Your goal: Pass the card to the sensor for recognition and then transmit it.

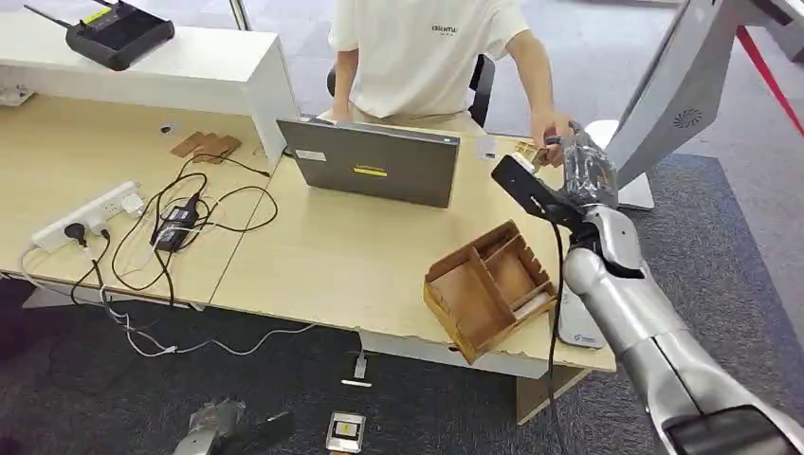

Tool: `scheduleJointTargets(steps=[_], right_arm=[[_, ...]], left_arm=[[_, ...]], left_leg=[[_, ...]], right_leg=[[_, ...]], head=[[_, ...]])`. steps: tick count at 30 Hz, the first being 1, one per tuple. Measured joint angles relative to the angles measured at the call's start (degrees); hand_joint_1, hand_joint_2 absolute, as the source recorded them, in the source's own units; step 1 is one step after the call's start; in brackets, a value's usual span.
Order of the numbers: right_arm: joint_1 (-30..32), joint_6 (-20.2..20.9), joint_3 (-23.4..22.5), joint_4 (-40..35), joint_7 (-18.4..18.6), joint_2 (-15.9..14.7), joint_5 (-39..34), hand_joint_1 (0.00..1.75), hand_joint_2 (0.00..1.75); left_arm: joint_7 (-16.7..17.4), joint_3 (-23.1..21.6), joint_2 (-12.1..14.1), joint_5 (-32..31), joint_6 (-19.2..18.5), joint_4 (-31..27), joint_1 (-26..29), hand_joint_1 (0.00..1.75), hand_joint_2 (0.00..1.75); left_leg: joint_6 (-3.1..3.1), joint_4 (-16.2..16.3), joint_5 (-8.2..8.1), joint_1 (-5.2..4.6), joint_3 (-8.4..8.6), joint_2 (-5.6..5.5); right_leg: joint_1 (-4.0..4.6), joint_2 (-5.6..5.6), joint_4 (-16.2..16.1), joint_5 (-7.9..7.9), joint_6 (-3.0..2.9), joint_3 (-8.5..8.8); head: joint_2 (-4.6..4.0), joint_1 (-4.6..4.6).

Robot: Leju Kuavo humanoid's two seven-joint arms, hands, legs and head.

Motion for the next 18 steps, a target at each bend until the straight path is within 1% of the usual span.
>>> scheduleJointTargets(steps=[10, 12, 15, 18], right_arm=[[-0.9, -3.3, 0.7, 2.8, -1.4, 0.8, -0.2, 0.00, 1.75], [-0.9, -4.7, 0.7, 2.9, -1.8, 0.7, -0.2, 0.00, 1.75], [-0.8, -8.5, 0.6, 2.3, -2.1, -0.1, -0.2, 0.00, 1.75], [-0.5, -10.2, 0.1, -0.3, -2.0, -1.6, -0.5, 0.00, 1.75]], left_arm=[[0.2, -0.1, 0.0, 0.3, 0.1, 0.0, 0.0, 0.00, 0.00], [0.2, -0.1, 0.0, 0.5, 0.2, 0.0, 0.0, 0.00, 0.00], [0.0, -0.1, 0.1, 1.2, 0.5, 0.0, 0.1, 0.00, 0.00], [-0.1, -0.1, 0.2, 1.7, 1.1, 0.0, 0.5, 0.00, 0.00]], left_leg=[[0.00, 0.0, 0.00, 0.00, 0.01, 0.01], [0.00, 0.0, 0.00, -0.01, 0.01, 0.01], [0.00, 0.0, 0.00, -0.01, 0.01, 0.01], [0.00, 0.0, 0.00, -0.01, 0.02, 0.01]], right_leg=[[0.00, 0.00, 0.0, 0.00, 0.00, 0.00], [0.00, 0.00, 0.0, 0.00, 0.00, -0.02], [0.00, 0.00, 0.0, 0.01, 0.00, -0.02], [0.00, 0.00, 0.0, 0.00, 0.00, -0.01]], head=[[0.00, 0.00], [0.00, 0.00], [0.00, 0.00], [0.00, 0.00]])
